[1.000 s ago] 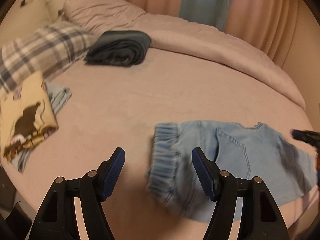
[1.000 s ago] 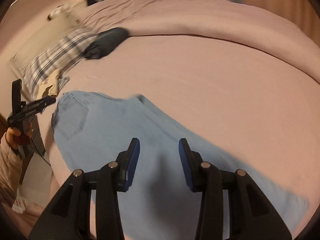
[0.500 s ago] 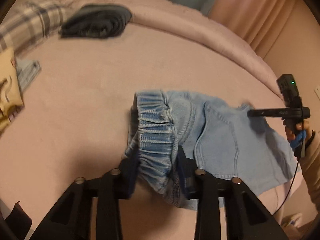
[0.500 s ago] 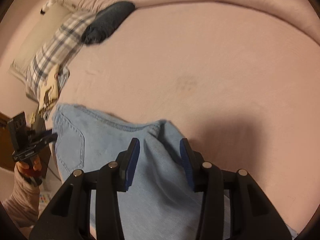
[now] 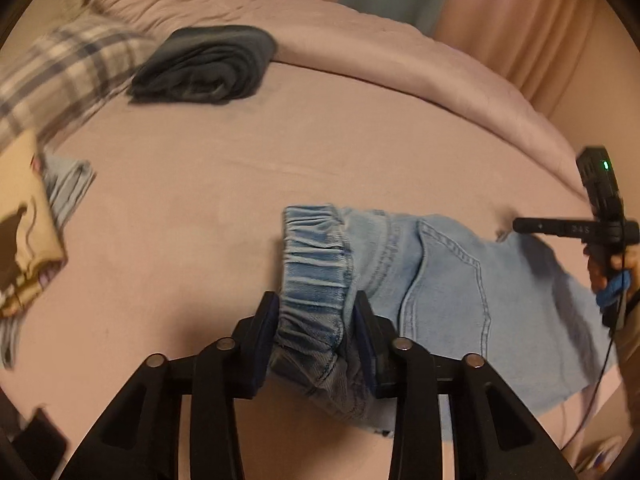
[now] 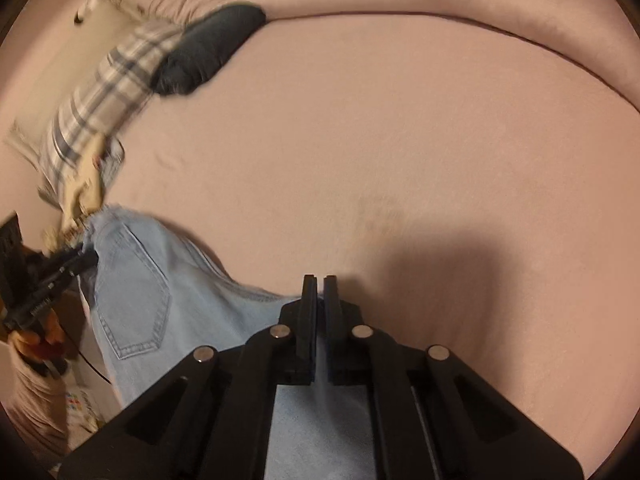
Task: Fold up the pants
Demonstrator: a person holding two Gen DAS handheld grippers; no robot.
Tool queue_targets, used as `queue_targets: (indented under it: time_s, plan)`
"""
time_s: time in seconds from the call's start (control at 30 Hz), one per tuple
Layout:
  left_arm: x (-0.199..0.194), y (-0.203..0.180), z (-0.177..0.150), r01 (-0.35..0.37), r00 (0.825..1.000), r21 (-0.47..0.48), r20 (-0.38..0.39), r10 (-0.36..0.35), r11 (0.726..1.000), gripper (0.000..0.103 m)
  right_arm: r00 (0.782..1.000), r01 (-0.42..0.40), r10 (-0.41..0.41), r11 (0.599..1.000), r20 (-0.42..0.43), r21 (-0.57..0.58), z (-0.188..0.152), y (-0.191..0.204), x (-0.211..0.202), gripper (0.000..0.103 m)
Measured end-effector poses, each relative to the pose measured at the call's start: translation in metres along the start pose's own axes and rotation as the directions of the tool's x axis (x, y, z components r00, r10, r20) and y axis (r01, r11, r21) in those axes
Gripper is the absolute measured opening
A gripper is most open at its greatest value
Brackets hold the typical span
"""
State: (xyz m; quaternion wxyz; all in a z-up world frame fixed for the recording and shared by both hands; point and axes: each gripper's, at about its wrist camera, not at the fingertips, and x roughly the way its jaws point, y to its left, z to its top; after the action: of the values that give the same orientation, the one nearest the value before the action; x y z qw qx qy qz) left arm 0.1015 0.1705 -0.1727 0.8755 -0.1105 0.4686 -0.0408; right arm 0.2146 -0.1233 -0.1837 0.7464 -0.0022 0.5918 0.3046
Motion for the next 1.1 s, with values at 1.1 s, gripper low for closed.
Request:
queue_targets:
  time_s: [1.1]
  plan:
    - [0.002,-0.078,-0.061,-0.028,0.994,0.384,-0.089,0.067,0.923,0.061,0.997,-0.025,-0.021,0.834,-0.077,-0.551,-0.129,0.144,0.018,0.018]
